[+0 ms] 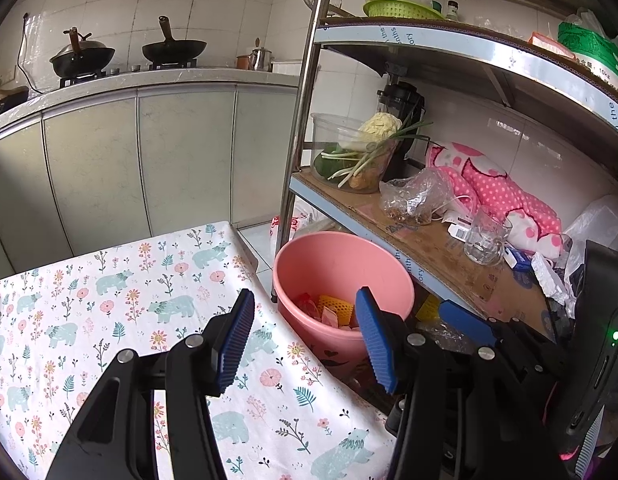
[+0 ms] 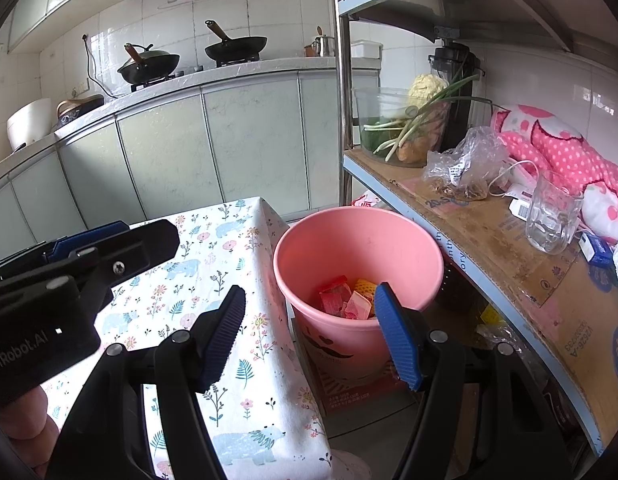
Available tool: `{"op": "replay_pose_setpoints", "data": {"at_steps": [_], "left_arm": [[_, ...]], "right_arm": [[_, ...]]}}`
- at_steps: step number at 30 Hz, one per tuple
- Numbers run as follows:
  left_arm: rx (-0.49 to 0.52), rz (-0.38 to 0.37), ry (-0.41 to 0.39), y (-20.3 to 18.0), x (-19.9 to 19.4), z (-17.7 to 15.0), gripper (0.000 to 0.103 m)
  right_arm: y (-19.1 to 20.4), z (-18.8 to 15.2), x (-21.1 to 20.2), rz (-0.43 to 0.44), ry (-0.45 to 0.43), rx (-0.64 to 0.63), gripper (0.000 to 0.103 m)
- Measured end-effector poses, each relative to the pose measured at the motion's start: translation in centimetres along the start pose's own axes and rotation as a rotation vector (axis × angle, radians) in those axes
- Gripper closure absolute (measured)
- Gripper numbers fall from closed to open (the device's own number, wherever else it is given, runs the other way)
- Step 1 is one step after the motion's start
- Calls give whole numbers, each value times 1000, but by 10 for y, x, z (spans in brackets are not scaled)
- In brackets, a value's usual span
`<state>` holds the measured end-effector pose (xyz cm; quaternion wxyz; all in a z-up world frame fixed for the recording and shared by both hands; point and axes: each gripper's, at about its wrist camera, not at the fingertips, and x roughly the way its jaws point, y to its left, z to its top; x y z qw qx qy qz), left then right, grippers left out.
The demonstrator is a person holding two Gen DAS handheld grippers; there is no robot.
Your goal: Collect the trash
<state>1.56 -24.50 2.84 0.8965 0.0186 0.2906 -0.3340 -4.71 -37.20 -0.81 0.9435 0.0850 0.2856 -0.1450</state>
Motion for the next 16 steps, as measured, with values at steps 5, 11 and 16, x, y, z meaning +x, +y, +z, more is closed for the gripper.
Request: {"op": "replay_pose_setpoints", "data": {"at_steps": [5,11,16], "left_arm": [[9,-3,3,-1,1,0,51],[4,-4,11,2,2,-1,51],[4,-3,13,3,3,-1,51]], "right_arm": [[0,0,0,0,1,0,35],[1,0,2,1,4,-4,35],[2,0,3,2,7,-5,35]]}}
